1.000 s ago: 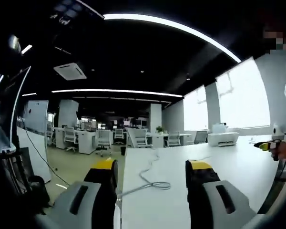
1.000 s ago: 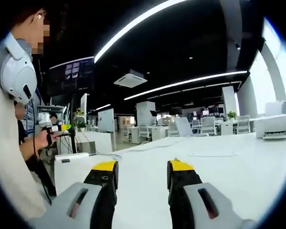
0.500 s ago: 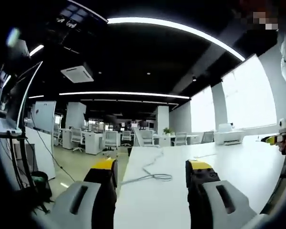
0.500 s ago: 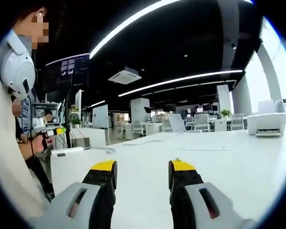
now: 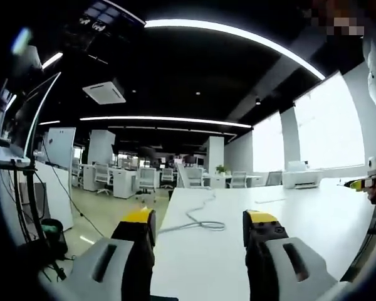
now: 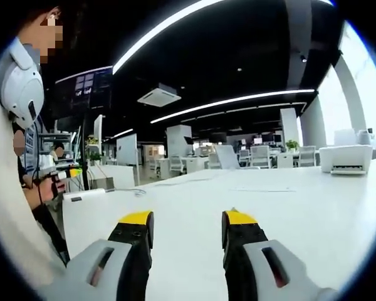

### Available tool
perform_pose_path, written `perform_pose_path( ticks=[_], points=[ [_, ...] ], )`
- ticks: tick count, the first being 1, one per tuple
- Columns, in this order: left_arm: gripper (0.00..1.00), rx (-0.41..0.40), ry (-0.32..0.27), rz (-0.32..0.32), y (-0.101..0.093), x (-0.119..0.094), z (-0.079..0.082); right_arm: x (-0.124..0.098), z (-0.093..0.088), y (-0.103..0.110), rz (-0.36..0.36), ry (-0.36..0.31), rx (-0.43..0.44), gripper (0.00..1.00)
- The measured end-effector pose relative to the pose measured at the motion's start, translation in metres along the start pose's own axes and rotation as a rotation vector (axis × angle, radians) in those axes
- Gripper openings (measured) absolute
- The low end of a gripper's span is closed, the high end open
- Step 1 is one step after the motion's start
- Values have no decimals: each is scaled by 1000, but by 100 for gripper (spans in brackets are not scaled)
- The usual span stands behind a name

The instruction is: Pick up the power strip scattered on the table, fix it on the side mounting bracket of the table, and press the switch

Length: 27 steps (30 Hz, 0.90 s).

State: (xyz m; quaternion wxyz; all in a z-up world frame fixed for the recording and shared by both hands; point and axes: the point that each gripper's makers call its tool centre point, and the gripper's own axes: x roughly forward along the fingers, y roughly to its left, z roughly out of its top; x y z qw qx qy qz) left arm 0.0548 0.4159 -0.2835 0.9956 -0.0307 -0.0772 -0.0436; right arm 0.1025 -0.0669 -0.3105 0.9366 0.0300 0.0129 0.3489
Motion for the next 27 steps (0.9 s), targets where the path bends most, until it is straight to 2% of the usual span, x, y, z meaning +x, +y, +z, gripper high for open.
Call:
perform_pose_path(
  ticks=[2, 5, 10, 22, 27],
  points=[
    [54, -2, 16, 5, 4, -1, -3, 0, 0, 0, -4, 2, -1, 40],
    [55, -4, 21, 7, 9, -3, -4, -1, -2, -1, -8, 8, -4, 40],
    [56, 66, 57, 1, 12, -5, -6, -1, -5, -2, -17, 14, 3, 40],
    [56, 200, 94, -53, 11, -12, -2, -2, -10, -1, -34, 21, 22, 39],
    [55, 244, 146, -90, 11, -13, -10, -2, -10, 0, -39, 20, 26, 39]
  ],
)
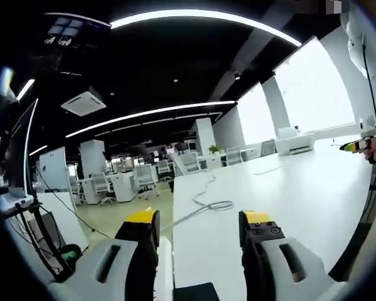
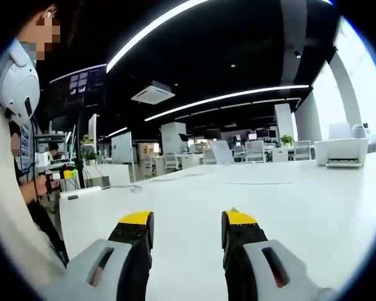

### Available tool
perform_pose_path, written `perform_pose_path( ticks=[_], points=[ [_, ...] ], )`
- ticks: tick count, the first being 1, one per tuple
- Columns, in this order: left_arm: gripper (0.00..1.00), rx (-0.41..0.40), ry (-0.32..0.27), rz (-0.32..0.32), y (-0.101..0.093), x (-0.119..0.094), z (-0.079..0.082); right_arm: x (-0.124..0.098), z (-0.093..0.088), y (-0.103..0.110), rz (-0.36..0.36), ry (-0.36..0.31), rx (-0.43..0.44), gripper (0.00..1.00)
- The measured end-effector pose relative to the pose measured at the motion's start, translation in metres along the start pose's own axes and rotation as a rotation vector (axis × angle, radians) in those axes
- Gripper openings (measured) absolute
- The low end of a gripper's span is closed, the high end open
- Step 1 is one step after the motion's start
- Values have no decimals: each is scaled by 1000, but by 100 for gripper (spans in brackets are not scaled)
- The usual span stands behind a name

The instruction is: Pick up the power strip scattered on the table, fix it on the side mounting bracket of the table, and press the switch

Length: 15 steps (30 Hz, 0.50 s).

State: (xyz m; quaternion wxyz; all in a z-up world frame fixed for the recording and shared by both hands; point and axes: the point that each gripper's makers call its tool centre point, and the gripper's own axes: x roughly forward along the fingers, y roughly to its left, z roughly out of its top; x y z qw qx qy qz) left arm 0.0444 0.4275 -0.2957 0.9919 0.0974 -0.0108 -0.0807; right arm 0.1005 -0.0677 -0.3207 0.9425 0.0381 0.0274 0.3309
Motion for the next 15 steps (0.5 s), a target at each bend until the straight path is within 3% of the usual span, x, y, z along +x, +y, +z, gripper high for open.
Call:
perform_pose_path(
  ticks=[4, 15],
  points=[
    [57, 52, 50, -36, -4, 0, -8, 0, 0, -1, -2, -2, 2, 39],
    [57, 99, 106, -85, -2, -1, -11, -5, -8, -2, -10, 10, 12, 39]
  ],
)
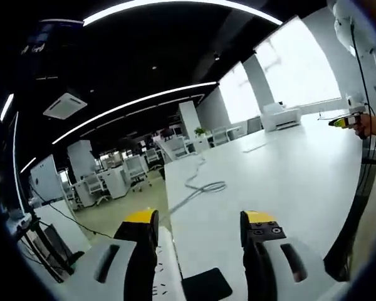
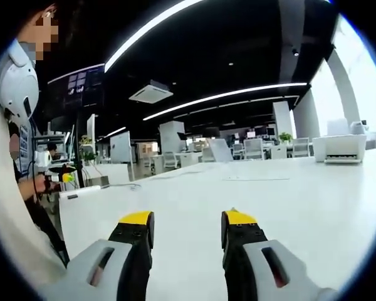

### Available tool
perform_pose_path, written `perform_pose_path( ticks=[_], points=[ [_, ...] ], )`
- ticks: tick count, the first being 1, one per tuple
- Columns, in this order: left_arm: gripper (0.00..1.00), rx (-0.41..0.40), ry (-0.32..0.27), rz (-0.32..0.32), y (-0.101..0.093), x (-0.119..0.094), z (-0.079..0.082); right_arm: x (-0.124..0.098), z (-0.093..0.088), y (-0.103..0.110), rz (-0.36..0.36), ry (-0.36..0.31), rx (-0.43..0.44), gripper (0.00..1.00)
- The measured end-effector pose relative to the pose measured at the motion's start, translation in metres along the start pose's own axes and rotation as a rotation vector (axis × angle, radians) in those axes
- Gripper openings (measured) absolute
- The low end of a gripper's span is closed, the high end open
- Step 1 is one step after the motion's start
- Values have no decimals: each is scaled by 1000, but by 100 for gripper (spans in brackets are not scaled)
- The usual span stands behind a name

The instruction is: Pick up the power strip scattered on the table, fix it on the side mounting bracket of the table, and press the switch

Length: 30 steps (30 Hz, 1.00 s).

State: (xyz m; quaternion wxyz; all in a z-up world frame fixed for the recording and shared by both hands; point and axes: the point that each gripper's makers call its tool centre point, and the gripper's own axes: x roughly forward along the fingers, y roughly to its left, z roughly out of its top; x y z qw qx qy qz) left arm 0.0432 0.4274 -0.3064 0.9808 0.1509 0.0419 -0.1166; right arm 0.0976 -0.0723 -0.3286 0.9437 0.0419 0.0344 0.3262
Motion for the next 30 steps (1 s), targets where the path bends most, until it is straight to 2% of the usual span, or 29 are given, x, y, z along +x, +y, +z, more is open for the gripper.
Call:
perform_pose_path(
  ticks=[4, 10, 16, 26, 30],
  points=[
    [57, -31, 1, -56, 3, -8, 5, -2, 0, -1, -6, -1, -2, 39],
    [56, -40, -4, -90, 15, -22, 12, -7, -4, -5, -13, 1, 1, 39],
    [56, 21, 61, -138, 24, -35, 9, -9, -6, -7, -17, 2, 1, 39],
    [55, 42, 107, -135, 49, -46, -1, -10, -5, -4, -17, 5, -5, 38],
    [55, 19, 108, -135, 57, -51, -4, -11, -4, -4, -26, 1, -4, 38]
  ],
)
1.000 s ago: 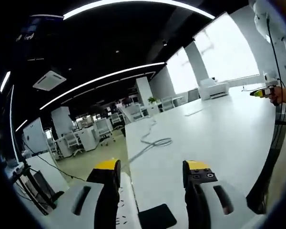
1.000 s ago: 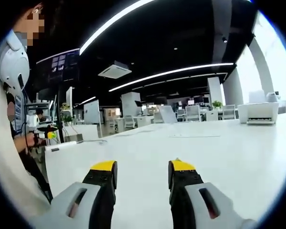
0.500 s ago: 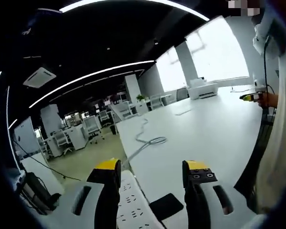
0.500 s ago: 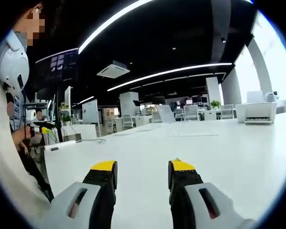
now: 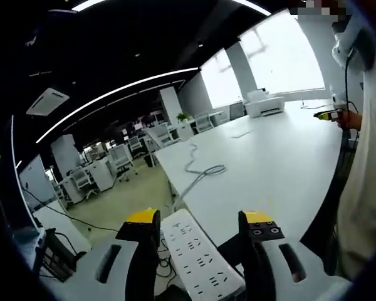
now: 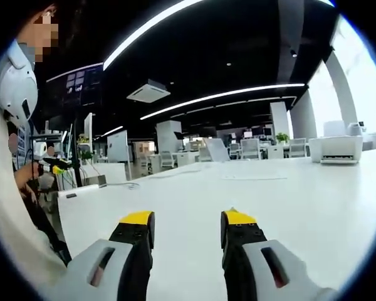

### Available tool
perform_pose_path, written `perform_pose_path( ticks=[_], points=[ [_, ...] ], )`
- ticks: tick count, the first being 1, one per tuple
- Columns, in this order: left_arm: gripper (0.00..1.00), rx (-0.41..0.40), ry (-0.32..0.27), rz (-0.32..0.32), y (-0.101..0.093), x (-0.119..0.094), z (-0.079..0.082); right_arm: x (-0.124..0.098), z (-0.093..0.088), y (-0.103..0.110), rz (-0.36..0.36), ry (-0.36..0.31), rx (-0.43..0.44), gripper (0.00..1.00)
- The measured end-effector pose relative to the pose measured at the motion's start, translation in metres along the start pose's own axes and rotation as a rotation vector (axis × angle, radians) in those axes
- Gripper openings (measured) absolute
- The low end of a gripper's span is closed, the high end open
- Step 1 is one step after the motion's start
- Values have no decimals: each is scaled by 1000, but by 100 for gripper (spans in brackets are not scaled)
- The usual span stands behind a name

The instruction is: Pick up the power strip scattered on the table, fix it on the side mounting bracket of the table, and press the switch

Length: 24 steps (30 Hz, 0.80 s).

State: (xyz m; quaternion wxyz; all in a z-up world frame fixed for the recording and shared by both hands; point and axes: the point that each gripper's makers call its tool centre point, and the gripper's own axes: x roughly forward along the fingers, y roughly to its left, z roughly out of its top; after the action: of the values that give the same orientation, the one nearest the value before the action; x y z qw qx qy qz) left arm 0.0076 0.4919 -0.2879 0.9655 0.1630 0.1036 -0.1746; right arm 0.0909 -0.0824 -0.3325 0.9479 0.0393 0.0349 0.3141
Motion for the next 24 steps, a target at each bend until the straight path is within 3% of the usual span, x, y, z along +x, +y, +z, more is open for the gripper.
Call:
perform_pose_path(
  ticks=[9, 12, 16, 24],
  points=[
    [54, 14, 77, -29, 3, -4, -21, -1, -2, 0, -1, 10, -5, 38],
    [50, 6, 83, -56, 2, -7, -20, -1, -1, -1, -1, 11, -8, 38],
    [53, 13, 95, -71, 2, -7, -20, 0, -2, 0, 8, 22, -20, 38],
    [52, 31, 194, -149, 2, -5, -35, 3, -1, 5, 11, 27, -24, 38]
  ],
)
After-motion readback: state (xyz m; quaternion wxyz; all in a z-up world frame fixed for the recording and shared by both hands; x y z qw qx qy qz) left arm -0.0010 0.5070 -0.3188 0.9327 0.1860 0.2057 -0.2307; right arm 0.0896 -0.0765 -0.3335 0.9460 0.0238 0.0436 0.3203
